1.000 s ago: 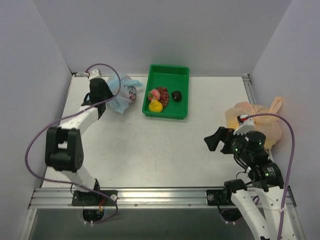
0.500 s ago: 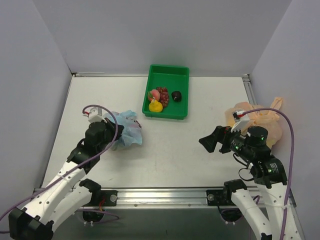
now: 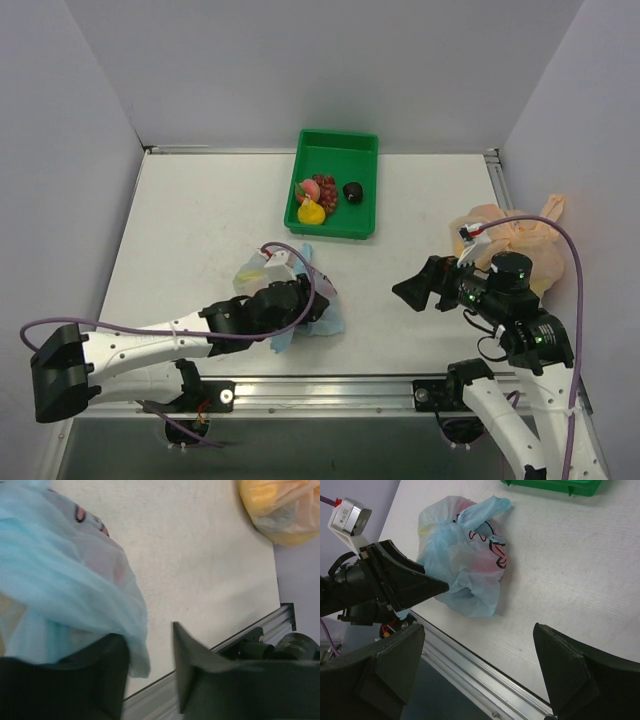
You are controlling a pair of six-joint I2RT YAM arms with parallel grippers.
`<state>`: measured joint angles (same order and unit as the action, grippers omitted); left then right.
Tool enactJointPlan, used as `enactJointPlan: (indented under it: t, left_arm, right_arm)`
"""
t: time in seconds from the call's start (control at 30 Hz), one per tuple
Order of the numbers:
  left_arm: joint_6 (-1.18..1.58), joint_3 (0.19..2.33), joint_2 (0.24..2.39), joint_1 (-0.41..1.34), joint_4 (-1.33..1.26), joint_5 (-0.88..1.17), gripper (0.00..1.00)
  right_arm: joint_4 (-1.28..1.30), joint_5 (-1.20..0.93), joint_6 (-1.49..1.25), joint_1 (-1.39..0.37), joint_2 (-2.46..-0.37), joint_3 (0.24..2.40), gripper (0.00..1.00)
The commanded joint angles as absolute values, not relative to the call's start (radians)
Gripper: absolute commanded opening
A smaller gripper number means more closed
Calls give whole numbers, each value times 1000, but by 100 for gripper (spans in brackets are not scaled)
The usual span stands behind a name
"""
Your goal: Untie the knot of the plastic bag and take out the fruit
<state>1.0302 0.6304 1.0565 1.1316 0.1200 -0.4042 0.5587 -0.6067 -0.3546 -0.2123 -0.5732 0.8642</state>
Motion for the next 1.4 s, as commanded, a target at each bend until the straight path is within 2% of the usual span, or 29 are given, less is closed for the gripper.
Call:
enactJointPlan:
  t: [0.0,0.13,0.2,0.37,0.47,0.7,0.87,1.1,1.23,1.37]
  left_arm:
    - [1009,747,1117,1183,-54,-472,55]
    - [936,868,1129,1192,-2,-468,77]
    - [882,913,1105,1190,118,-492,79]
    - [812,977,997,1172,358,-603,78]
    - [795,957,936,1137,443,-577,77]
    - [834,810,839,1055,489,-451,77]
    - [740,788,862,1006,469,-427,78]
    - [594,819,992,914,397,-312,80]
    - [560,824,1084,896,364,-243,80]
    - [554,821,1140,891,345,-213,80]
  right_arm:
    - [552,-644,-367,-236,-612,874,94]
    - [538,-609,-380,-302,-661,887,93]
    - [528,-556,-383,-392,-702,902,93]
    - [505,-344,-374,-615,-843,983,90]
    - [483,-287,-353,-712,-981,1043,88]
    - [486,-268,-220,-770,-1198,1216,86]
    - [503,-282,-103,-773,-1336,1276,86]
    - [503,-328,-61,-773,-1469,1302,62]
    - [485,-351,-87,-775,-1508,1286,58]
    - [459,-351,-120,-773,-1525,1238,48]
